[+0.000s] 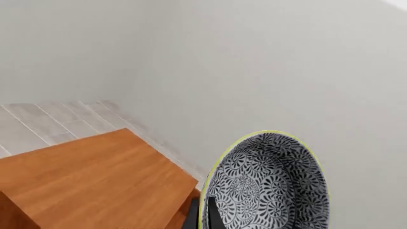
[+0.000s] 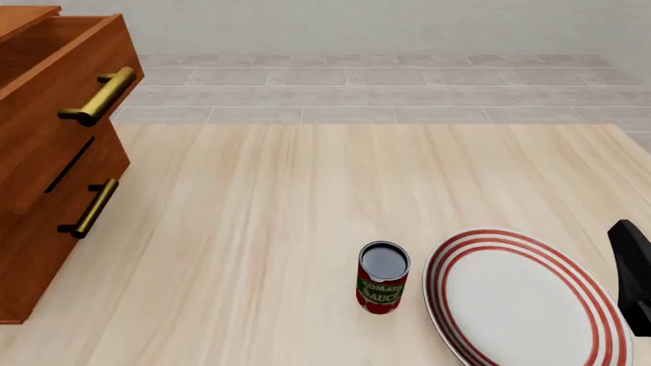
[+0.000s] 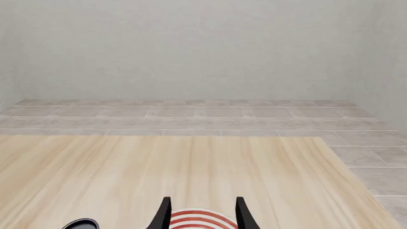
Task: Put the bowl on top of the cabinet.
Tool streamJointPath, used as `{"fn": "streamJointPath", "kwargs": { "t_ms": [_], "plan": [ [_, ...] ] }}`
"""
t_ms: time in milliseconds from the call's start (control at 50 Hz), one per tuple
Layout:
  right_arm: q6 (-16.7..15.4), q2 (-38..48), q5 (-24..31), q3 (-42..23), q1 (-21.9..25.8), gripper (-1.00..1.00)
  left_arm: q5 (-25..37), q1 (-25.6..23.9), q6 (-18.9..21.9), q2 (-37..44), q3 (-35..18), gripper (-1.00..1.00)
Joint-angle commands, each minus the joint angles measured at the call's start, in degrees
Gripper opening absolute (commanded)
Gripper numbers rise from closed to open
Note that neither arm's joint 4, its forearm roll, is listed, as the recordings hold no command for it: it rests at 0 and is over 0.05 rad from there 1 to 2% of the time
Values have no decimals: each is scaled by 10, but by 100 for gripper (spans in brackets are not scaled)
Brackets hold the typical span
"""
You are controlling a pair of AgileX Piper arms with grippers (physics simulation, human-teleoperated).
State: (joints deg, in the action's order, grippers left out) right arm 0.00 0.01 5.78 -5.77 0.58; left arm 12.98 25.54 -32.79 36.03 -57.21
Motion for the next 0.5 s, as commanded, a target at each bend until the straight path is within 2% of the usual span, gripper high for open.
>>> {"fn": "streamJointPath", "kwargs": {
  "t_ms": [20, 300, 500],
  "plan": [
    [0, 0, 0, 0, 0, 100, 1, 23, -34, 28, -1, -100],
    [0, 0, 0, 0, 0, 100, 1, 54, -89, 41, -17, -100],
    [0, 0, 0, 0, 0, 100, 17, 50, -90, 47, -67, -100]
  ]
}}
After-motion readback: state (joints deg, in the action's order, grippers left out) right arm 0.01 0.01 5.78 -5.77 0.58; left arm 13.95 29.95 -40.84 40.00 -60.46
